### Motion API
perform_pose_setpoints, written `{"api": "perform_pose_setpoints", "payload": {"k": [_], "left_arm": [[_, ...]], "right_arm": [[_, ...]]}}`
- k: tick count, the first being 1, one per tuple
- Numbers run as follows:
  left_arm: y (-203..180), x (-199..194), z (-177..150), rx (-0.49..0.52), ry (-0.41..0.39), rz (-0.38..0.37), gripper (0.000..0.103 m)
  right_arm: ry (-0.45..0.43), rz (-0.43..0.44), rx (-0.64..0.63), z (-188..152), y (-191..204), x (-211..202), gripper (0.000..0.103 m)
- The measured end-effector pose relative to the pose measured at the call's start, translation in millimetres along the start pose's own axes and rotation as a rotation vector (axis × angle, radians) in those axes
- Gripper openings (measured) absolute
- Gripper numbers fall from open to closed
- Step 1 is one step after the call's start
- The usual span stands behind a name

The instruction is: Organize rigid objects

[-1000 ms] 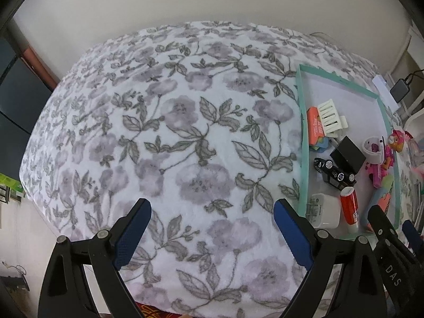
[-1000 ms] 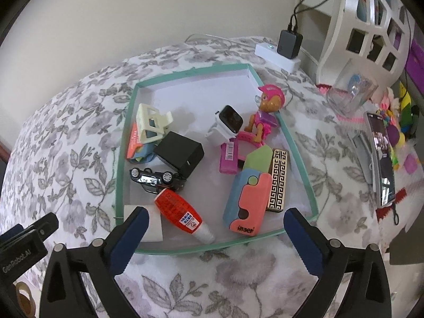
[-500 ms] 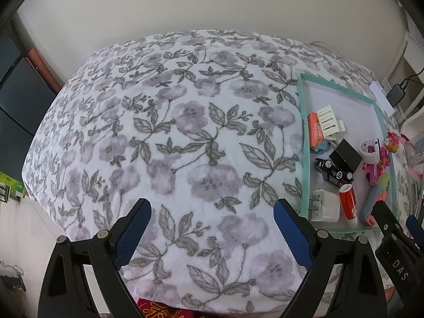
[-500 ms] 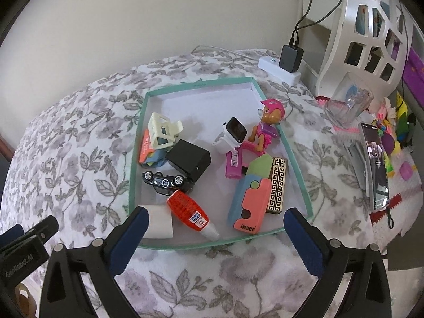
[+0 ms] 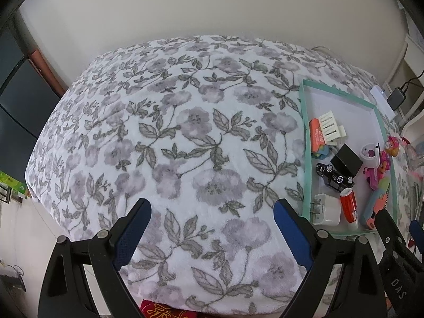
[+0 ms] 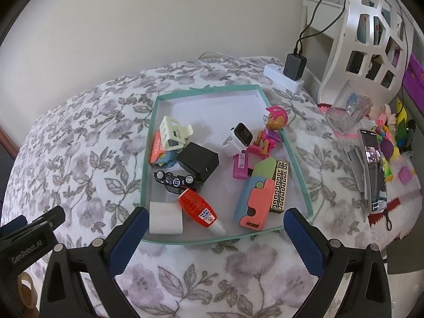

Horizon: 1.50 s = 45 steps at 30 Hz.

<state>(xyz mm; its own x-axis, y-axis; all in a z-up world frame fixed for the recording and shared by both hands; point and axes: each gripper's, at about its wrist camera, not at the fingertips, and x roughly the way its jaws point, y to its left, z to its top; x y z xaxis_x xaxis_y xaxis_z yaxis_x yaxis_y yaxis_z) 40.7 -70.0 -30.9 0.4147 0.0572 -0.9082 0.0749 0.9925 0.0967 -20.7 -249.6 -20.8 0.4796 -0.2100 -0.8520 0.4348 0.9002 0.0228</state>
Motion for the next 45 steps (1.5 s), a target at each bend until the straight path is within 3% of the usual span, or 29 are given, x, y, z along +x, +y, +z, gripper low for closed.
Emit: {"api": "perform_pose_setpoints", "payload": {"k": [45], "left_arm": [[4.9, 5.7, 0.5, -0.041, 0.031, 0.016, 0.094]], "right_arm": [[0.014, -0.023, -0.024, -1.1, 0.9, 9.6, 0.103]]}}
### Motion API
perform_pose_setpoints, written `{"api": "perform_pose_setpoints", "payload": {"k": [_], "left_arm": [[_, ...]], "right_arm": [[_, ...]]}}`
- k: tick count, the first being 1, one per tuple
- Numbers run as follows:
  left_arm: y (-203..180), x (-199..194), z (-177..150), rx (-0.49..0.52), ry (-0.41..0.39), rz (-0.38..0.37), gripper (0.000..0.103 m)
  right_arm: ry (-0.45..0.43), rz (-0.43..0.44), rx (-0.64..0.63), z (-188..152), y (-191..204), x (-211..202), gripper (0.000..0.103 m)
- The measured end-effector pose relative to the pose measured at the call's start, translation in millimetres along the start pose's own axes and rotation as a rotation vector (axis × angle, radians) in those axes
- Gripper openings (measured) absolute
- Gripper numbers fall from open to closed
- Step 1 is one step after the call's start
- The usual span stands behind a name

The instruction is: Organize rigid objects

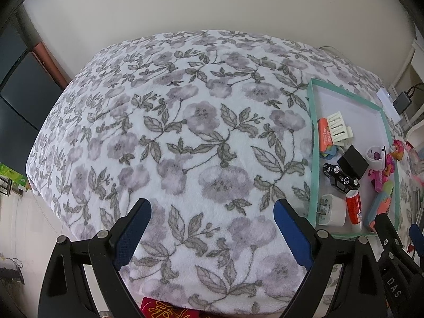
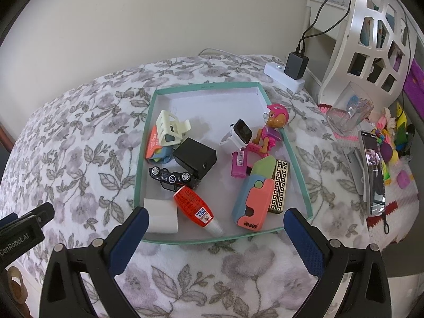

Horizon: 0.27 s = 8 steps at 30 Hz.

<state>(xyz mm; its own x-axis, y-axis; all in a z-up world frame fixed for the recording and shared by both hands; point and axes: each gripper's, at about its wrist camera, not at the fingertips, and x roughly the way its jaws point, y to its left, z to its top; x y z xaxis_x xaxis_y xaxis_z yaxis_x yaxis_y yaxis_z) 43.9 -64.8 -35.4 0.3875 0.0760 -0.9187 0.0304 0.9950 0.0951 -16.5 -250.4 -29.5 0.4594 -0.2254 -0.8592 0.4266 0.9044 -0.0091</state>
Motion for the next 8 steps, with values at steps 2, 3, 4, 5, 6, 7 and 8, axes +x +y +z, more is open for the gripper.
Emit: {"api": "perform_pose_setpoints", "payload": {"k": [2, 3, 4, 5, 6, 7, 8], "left_arm": [[0.4, -0.4, 0.1, -0.002, -0.001, -0.001, 0.094], [0.5, -0.3, 0.2, -0.001, -0.002, 0.000, 0.094], [0.4, -0.6, 0.3, -0.001, -0.004, 0.002, 0.094], [0.0, -1.1, 0.3, -0.003, -0.006, 0.005, 0.094], [-0.3, -1.6, 0.3, -0.004, -0.009, 0.006, 0.094], [-0.5, -1.8, 0.7, -0.004, -0.010, 0.004, 0.094], [-0.6, -2.0, 0.3, -0.005, -0.009, 0.002, 0.094]], "right_arm": [[0.001, 0.000, -0.002, -0.2, -0.3, 0.3, 0.103], [0.001, 0.000, -0.004, -0.4, -0.6, 0.5, 0.103], [0.002, 0.000, -0.006, -0.6, -1.0, 0.7, 0.103], [0.003, 0.000, -0.008, -0.7, -1.3, 1.2, 0.103], [0.003, 0.000, -0.007, -0.7, -1.0, 1.1, 0.103], [0.003, -0.001, -0.007, -0.7, -0.9, 1.0, 0.103], [0.003, -0.001, -0.007, -1.0, -1.3, 1.1, 0.103]]}}
